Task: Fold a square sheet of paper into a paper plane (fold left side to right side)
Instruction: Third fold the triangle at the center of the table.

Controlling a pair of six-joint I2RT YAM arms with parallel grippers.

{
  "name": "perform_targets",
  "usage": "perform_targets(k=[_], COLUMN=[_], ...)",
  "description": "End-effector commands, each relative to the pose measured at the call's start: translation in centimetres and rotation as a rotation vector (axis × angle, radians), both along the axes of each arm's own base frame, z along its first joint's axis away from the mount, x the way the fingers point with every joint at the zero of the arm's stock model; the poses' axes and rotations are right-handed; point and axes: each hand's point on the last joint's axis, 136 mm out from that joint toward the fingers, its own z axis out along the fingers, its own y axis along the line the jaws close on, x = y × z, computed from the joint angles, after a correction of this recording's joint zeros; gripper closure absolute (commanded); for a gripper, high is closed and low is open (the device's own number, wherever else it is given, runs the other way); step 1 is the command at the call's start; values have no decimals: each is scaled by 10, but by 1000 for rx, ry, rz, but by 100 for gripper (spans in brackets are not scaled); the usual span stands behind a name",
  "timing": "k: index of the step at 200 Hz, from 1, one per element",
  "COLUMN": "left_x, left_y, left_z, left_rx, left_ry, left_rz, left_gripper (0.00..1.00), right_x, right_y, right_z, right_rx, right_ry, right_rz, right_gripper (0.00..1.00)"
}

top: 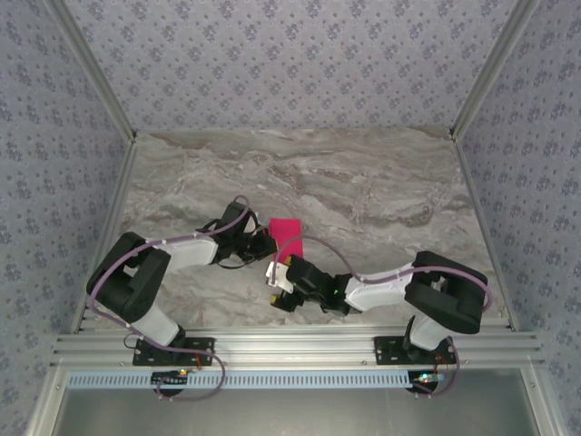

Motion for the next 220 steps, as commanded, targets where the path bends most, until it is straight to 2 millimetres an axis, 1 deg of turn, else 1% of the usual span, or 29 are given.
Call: perform_targets(k=[1, 18, 29, 51, 58, 65, 91, 96, 132, 135, 152, 158, 169, 191, 196, 204, 220], left_x=[0, 0, 0, 0, 0, -1, 0, 0, 0, 1, 3, 3, 5, 8, 9, 11, 18], left_y=[-2, -2, -2, -2, -2, -2, -1, -1, 1, 1, 6, 9, 16, 29, 32, 35, 33], left_z=[13, 13, 13, 13, 12, 12, 12, 12, 11, 12, 16, 18, 24, 36, 39, 44, 55], left_rx=[-36, -36, -36, -32, -31, -30, -25, -25, -12, -12, -8, -7, -1, 18, 23, 29, 33], left_ry=[-19, -21, -20, -20, -20, -18, -19, -20, -25, -27, -37, -44, -62, -91, -99, -112, -145], left_rz=[-9, -10, -11, -12, -13, -15, -16, -15, -21, -22, -22, -21, -18, -21, -23, -26, -51], left_gripper=[100, 100, 100, 100, 100, 100, 100, 100, 100, 100, 91, 86, 80, 62, 59, 58, 58], right_x=[16, 17, 18, 24, 25, 24, 20, 20, 16, 15, 13, 13, 13, 14, 15, 14, 15], right_y=[16, 20, 20, 15, 12, 11, 7, 6, 2, 2, 2, 2, 2, 0, 0, 2, 3], right_z=[23, 25, 23, 23, 22, 22, 19, 19, 13, 12, 11, 10, 8, 7, 7, 9, 10], right_rx=[63, 68, 59, 58, 57, 53, 32, 28, 20, 19, 22, 24, 31, 49, 51, 62, 70], right_ry=[-95, -91, -89, -72, -64, -58, -26, -20, 32, 37, 75, 91, 119, 181, 192, 211, 239], right_rz=[-23, -20, -24, -54, -59, -58, -43, -42, -42, -42, -40, -42, -51, -73, -77, -77, -81], right_gripper=[8, 12, 20, 42, 47, 49, 67, 72, 100, 100, 100, 100, 100, 100, 100, 100, 100])
